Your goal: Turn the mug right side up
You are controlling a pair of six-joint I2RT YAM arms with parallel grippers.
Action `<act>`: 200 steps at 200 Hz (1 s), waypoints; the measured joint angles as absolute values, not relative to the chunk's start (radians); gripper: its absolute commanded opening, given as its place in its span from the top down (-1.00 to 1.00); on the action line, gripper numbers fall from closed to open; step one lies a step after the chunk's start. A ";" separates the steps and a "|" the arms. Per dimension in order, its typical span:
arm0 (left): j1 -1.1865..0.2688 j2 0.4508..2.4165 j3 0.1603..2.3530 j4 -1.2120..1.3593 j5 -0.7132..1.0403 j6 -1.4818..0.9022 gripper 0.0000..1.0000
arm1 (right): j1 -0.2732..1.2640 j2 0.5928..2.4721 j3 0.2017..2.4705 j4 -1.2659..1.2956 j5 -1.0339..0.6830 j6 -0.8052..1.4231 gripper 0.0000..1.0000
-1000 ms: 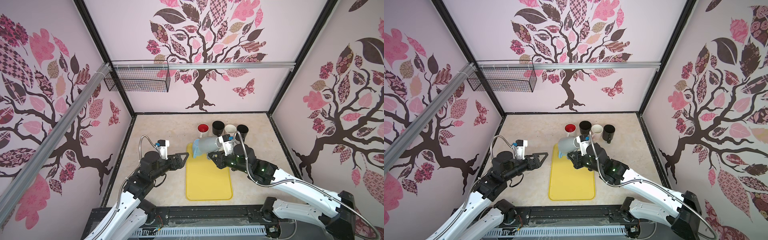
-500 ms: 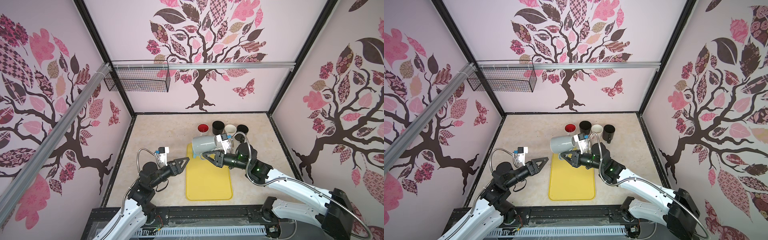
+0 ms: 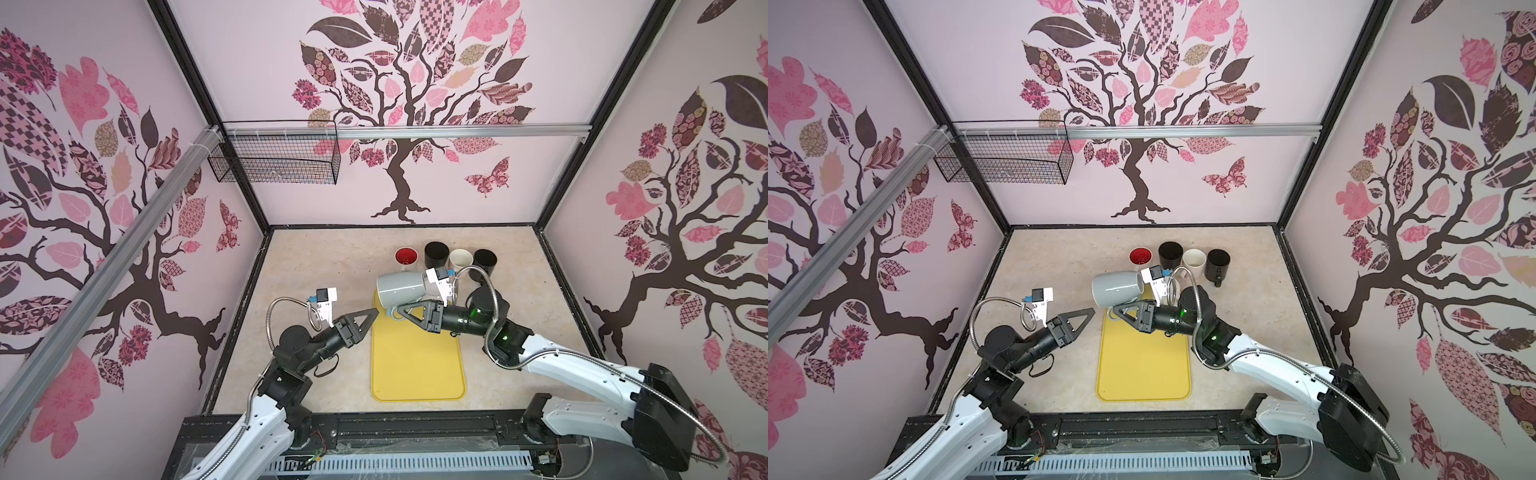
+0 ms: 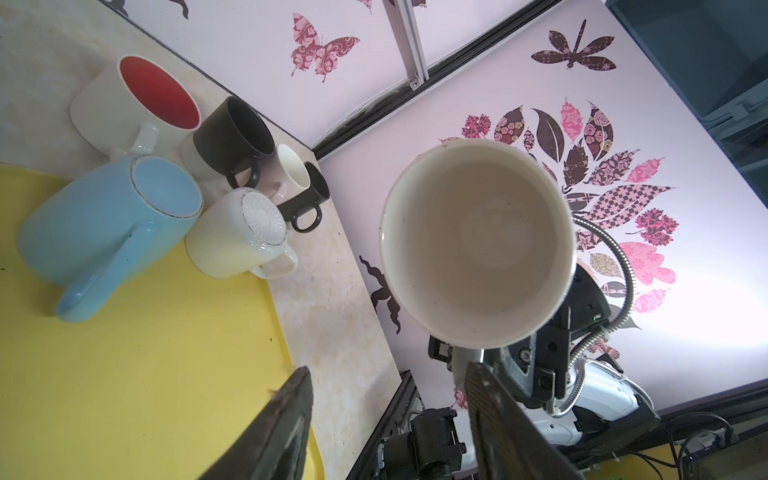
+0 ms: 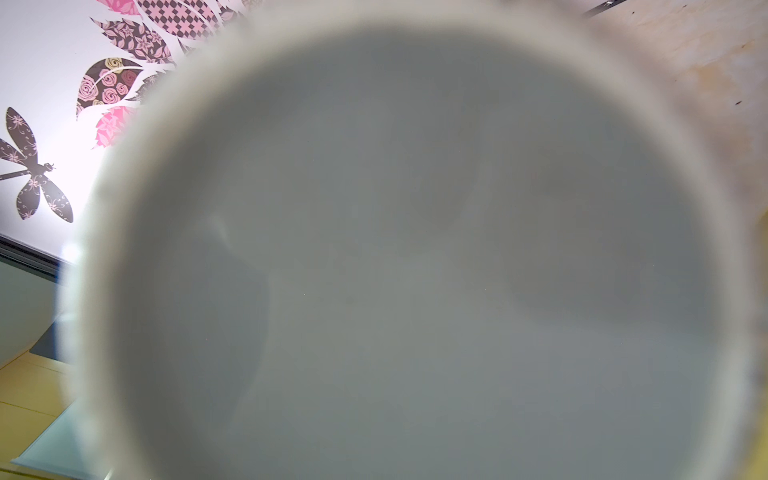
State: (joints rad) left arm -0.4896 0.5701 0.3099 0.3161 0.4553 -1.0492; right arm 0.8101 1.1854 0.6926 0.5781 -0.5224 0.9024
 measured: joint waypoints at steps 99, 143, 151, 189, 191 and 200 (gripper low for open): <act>-0.498 0.622 0.310 0.389 0.492 -1.090 -0.02 | 0.810 1.329 0.693 0.778 -0.577 1.026 1.00; -0.498 0.647 0.310 0.435 0.498 -1.112 0.18 | 0.817 1.363 0.693 0.822 -0.590 1.048 1.00; -0.498 0.651 0.310 0.440 0.500 -1.115 0.19 | 0.818 1.368 0.693 0.830 -0.592 1.049 1.00; -0.498 0.670 0.310 0.467 0.504 -1.134 0.34 | 0.825 1.393 0.693 0.880 -0.592 1.061 1.00; -0.498 0.671 0.310 0.468 0.504 -1.134 0.34 | 0.825 1.395 0.693 0.883 -0.592 1.063 1.00; -0.498 0.675 0.310 0.475 0.505 -1.137 0.38 | 0.826 1.403 0.694 0.897 -0.591 1.068 1.00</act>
